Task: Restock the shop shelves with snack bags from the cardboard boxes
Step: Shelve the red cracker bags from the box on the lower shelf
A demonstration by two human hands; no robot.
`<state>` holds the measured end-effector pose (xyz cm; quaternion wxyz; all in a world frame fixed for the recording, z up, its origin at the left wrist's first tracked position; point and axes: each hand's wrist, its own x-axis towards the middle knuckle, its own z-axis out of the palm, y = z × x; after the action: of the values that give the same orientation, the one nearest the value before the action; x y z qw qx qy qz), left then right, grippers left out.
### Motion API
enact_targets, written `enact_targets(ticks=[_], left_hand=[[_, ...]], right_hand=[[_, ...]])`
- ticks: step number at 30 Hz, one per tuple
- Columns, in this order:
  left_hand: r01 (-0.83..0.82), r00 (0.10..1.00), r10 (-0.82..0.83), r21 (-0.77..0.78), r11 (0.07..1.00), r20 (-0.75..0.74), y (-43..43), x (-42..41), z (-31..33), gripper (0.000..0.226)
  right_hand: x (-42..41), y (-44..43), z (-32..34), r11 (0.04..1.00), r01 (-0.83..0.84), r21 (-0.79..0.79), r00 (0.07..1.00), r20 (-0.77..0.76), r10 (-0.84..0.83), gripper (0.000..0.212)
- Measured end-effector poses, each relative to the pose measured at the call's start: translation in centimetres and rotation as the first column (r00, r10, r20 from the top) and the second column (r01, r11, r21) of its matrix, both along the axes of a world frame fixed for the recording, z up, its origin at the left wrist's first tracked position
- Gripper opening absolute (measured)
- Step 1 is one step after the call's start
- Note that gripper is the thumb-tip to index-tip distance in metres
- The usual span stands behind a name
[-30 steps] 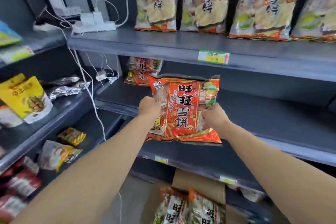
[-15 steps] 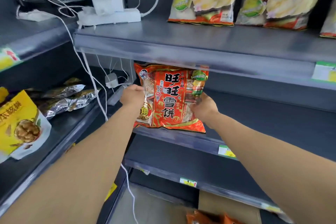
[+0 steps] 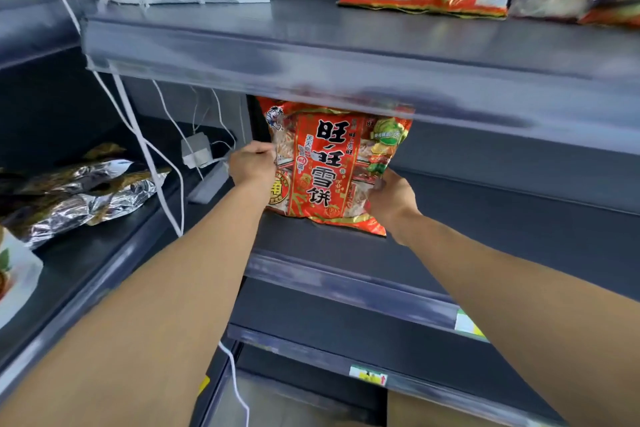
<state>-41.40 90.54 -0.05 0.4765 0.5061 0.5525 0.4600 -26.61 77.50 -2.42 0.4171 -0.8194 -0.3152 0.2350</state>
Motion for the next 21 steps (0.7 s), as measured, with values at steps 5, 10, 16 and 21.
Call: enact_targets(ticks=[5, 10, 16, 21], left_hand=[[0.072, 0.997, -0.071, 0.025, 0.997, -0.038, 0.7, 0.5, -0.5, 0.021], [0.159, 0.967, -0.148, 0.039, 0.986, -0.206, -0.3, 0.6, -0.5, 0.038], [0.207, 0.925, -0.188, 0.022, 0.978, -0.329, -4.0, -0.1, 0.7, 0.038], [0.421, 0.842, -0.387, 0.008, 0.907, -0.376, -12.4, 1.4, 3.0, 0.029]], right_hand=[[-0.2, 0.1, -0.3, 0.999, 0.011, 0.040, 0.997, -0.077, -0.008, 0.036], [-0.2, -0.3, -0.2, 0.999, 0.031, 0.022, 0.998, -0.055, -0.030, 0.041], [-0.5, -4.1, 1.6, 0.999, 0.046, -0.014, 0.999, -0.015, -0.046, 0.058], [-0.1, -11.4, 3.5, 0.999, -0.040, -0.022, 0.997, 0.064, 0.041, 0.044]])
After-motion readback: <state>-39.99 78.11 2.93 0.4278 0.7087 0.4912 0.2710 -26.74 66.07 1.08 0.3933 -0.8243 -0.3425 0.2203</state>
